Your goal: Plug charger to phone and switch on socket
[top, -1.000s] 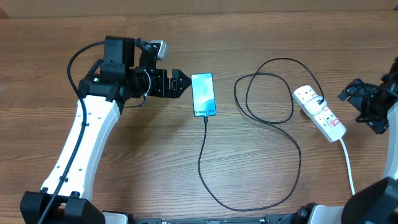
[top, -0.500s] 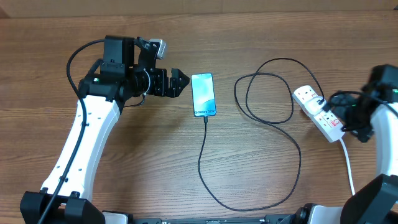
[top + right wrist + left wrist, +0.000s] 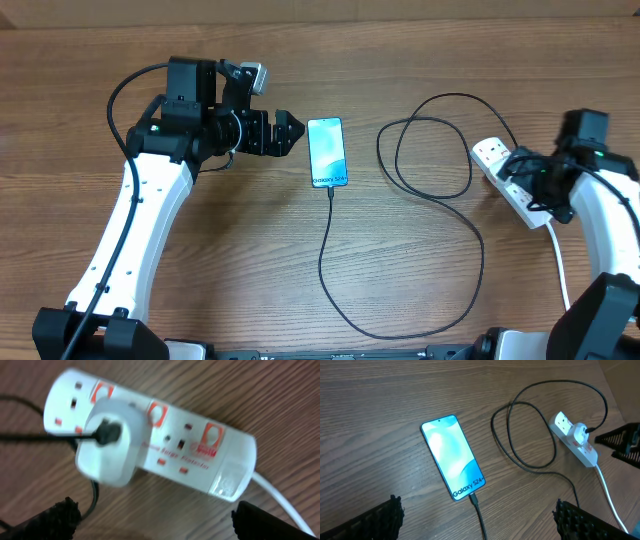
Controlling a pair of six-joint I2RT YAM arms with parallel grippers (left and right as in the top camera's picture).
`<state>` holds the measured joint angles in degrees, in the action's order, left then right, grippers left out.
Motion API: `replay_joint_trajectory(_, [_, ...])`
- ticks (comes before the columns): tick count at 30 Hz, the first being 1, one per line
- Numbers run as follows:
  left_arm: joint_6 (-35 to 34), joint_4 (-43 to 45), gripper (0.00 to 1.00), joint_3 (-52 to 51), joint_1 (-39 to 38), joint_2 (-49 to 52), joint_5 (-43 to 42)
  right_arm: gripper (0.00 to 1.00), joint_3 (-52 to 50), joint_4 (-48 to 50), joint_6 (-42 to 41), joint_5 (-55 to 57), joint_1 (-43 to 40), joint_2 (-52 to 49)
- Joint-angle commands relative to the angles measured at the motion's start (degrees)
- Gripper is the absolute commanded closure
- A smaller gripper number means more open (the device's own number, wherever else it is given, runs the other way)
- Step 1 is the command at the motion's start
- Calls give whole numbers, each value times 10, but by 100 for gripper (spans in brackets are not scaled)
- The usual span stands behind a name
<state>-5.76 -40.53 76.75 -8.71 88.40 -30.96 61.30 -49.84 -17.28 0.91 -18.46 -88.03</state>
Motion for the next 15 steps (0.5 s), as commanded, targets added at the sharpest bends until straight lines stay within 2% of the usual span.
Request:
replay_joint_trajectory(1, [8,1,0,5,-3,-15,1,4,-3,17,12,-49,-30,-2])
replay_joint_trajectory(2, [8,1,0,5,-3,-15,-2,9,-3,20,12,-48,-35,-2])
replay_joint_trajectory(5, [4,1,0,5,-3,-15,-2,83,-3,27,8,-47,-50,-7])
replay_joint_trajectory(6, [4,1,0,5,-3,-15,-2,95,-3,30,7,-46,-52,-10])
replay_joint_trajectory(15, [-5,1,0,5,-3,-15,-2,96,-3,74,-43,-45,-54,-79])
